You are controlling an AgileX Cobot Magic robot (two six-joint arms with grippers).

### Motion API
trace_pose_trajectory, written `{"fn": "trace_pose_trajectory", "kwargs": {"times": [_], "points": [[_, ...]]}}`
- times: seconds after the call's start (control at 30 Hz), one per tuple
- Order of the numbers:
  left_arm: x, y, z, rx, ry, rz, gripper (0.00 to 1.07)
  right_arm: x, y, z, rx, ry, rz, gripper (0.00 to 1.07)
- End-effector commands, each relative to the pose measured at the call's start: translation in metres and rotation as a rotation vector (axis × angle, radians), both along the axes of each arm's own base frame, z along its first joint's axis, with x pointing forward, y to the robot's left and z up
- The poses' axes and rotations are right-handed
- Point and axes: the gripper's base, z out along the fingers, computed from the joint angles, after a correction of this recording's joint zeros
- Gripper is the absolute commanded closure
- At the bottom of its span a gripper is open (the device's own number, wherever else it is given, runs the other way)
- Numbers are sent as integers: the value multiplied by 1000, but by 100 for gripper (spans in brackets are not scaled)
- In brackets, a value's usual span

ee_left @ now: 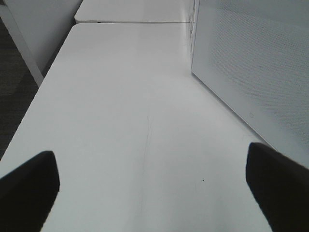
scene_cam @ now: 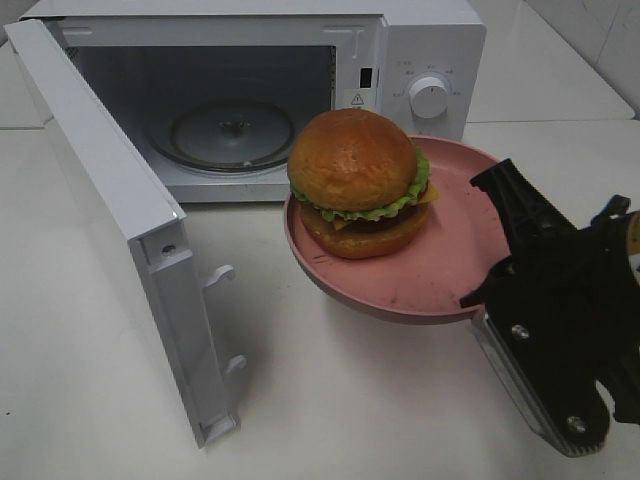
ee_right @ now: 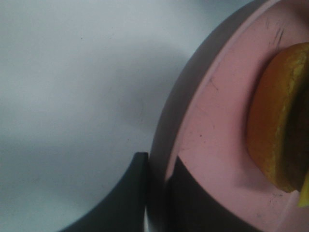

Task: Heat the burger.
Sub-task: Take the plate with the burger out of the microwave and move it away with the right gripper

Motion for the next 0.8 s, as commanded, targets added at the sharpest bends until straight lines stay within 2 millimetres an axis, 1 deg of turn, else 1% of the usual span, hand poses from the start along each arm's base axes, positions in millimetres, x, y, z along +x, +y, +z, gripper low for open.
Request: {"fn": "trace_pose_trajectory", "kwargs": {"times": [0.03, 0.13, 0.17, 0.23, 0.27, 0.4, 0.47, 0.57, 0.63, 0.7, 0.73, 0.8], "points": [[-3, -1, 1, -1, -32, -2, 4, -11, -9, 10, 57, -58, -11, 107], [-3, -1, 1, -1, -32, -2, 4, -14, -12, 10, 60, -58, -16, 107], [-3, -1, 1, -1, -32, -2, 4, -21, -18, 10, 67, -54, -35, 107], [-3, -1, 1, -1, -32, -2, 4, -23, -20, 10, 70, -52, -43, 107], [-3, -1, 1, -1, -32, -2, 4, -30, -25, 9, 76, -54, -51, 107], [-3, -1, 1, -1, -32, -2, 4, -37, -32, 6, 77, -49, -63, 107], [-3, -1, 1, -1, -32, -2, 4, -45, -41, 3, 78, -39, -107, 107], [-3, -1, 1, -1, -32, -2, 4, -46, -42, 3, 77, -40, -118, 107], [-3, -1, 1, -1, -32, -2, 4, -47, -49, 2, 80, -45, -206, 107], [-3, -1, 1, -1, -32, -2, 4, -46, -50, 2, 72, -54, -221, 107], [-3, -1, 1, -1, -32, -2, 4, -45, -54, 2, 59, -60, -267, 107], [-3, -1, 1, -1, -32, -2, 4, -44, -55, 2, 56, -64, -292, 107]]}}
